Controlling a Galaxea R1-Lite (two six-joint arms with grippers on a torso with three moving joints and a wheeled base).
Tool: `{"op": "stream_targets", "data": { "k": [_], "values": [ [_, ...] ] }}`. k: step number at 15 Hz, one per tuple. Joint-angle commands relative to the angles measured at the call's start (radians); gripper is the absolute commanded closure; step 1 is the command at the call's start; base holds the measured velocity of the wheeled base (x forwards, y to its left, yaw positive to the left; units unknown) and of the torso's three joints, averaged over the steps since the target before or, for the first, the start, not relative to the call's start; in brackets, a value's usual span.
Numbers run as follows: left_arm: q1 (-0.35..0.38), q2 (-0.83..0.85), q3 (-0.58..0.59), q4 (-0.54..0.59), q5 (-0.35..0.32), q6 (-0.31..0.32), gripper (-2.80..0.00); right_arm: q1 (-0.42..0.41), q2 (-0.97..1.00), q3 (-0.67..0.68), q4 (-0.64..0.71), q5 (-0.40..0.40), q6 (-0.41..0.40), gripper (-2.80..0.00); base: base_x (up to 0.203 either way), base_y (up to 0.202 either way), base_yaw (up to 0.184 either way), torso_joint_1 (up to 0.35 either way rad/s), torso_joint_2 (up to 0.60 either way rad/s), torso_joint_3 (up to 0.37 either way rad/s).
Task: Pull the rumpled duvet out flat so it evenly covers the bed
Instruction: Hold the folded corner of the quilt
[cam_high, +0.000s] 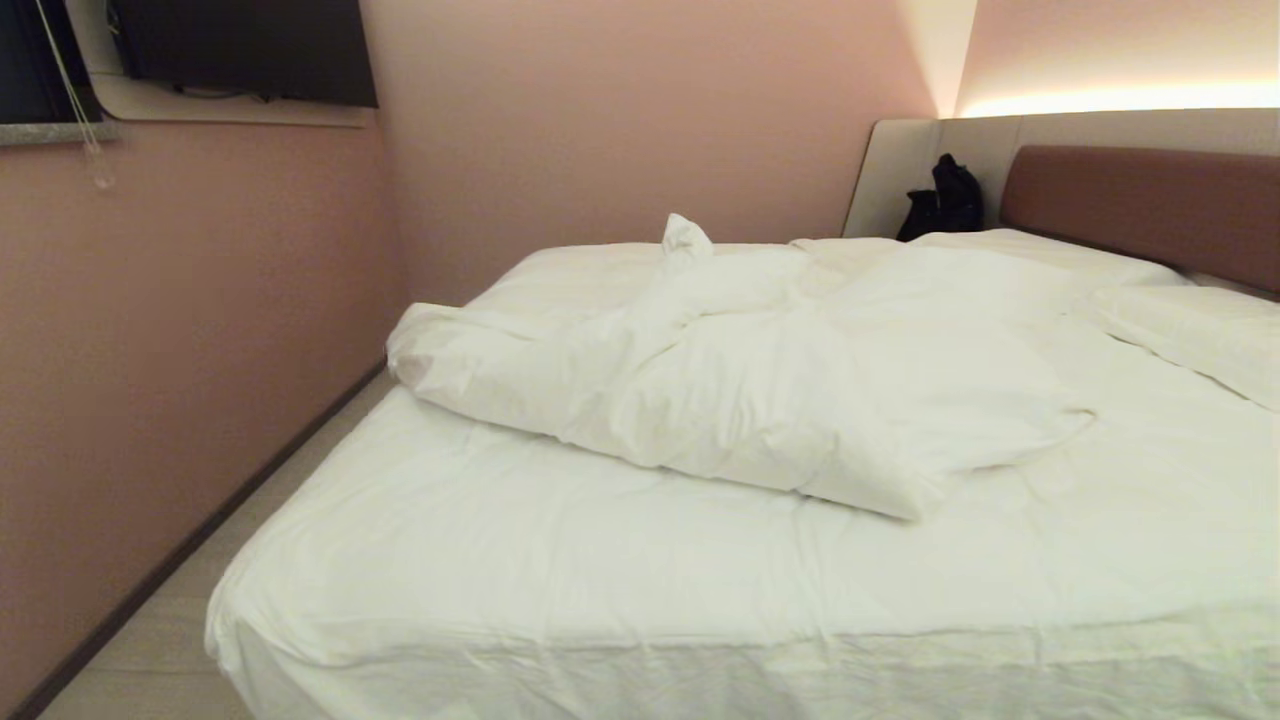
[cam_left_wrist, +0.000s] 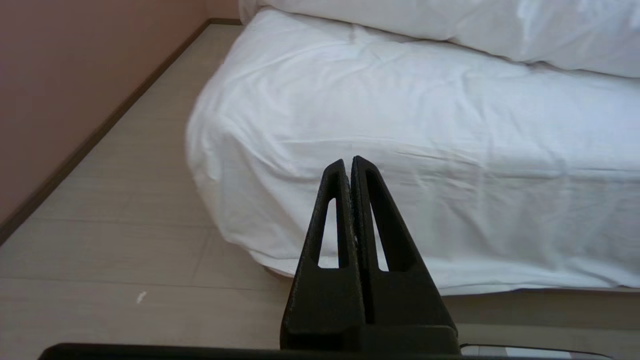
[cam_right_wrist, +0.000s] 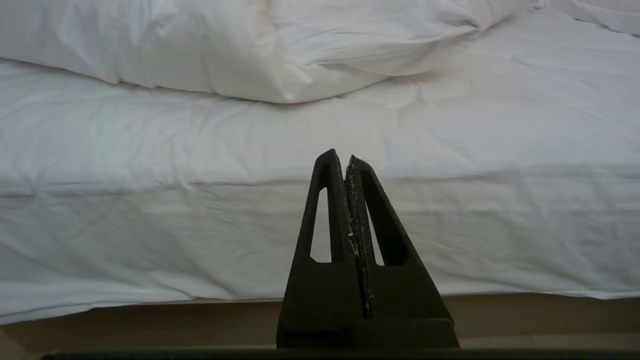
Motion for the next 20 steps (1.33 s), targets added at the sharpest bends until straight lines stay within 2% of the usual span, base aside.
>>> {"op": "stream_targets", "data": {
  "k": [1, 17, 20],
  "values": [
    [0.0, 0.0, 0.0, 0.001, 0.001, -0.001, 0.0, 0.0, 0.002, 0.0, 0.0, 0.0, -0.001, 0.0, 0.0, -0.193, -0.004, 0.002, 0.01, 0.0],
    [0.0, 0.0, 0.0, 0.001, -0.001, -0.001, 0.0, 0.0, 0.002, 0.0, 0.0, 0.0, -0.001, 0.0, 0.0, -0.195, 0.0, 0.002, 0.0, 0.003],
    [0.0, 0.0, 0.0, 0.001, -0.002, -0.002, 0.0, -0.001, 0.002, 0.0, 0.0, 0.0, -0.001, 0.0, 0.0, -0.09, 0.001, 0.001, 0.0, 0.002]
  ]
}}
